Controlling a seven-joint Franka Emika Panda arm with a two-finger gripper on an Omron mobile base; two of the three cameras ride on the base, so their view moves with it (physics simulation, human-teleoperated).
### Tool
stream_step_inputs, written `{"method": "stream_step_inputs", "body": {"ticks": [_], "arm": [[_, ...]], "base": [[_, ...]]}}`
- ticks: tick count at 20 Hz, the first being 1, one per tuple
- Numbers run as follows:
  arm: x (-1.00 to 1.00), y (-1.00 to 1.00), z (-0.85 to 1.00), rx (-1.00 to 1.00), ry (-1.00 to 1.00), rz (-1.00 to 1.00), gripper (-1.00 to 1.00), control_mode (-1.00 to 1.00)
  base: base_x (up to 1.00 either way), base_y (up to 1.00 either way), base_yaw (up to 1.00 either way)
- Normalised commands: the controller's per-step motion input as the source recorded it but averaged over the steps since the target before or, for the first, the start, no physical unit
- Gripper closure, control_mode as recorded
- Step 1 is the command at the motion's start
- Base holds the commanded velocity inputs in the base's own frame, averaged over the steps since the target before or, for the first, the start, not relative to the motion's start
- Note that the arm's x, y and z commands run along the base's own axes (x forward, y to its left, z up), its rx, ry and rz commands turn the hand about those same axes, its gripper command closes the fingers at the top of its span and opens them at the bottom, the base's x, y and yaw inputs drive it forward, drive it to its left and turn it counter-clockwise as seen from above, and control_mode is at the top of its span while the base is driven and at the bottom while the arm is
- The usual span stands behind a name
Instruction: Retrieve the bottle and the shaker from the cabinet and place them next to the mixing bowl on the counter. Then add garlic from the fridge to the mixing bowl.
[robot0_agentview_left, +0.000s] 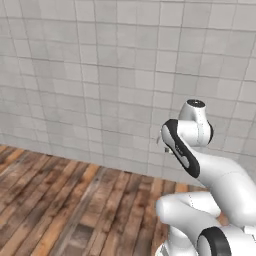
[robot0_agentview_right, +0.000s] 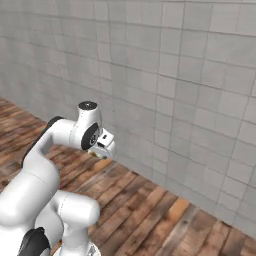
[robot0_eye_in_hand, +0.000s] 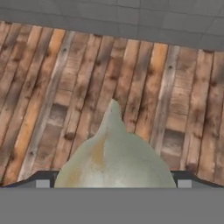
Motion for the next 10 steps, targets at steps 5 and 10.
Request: {"method": "stream_step_inputs", "body": {"ticks": [5, 10], "arm": [[0.00, 0.00, 0.00, 0.00, 0.00, 0.00, 1.00, 1.00], [0.00, 0.00, 0.00, 0.00, 0.00, 0.00, 1.00, 1.00]], "base": [[0.30, -0.03, 0.65], [0.98, -0.04, 0.57]]}}
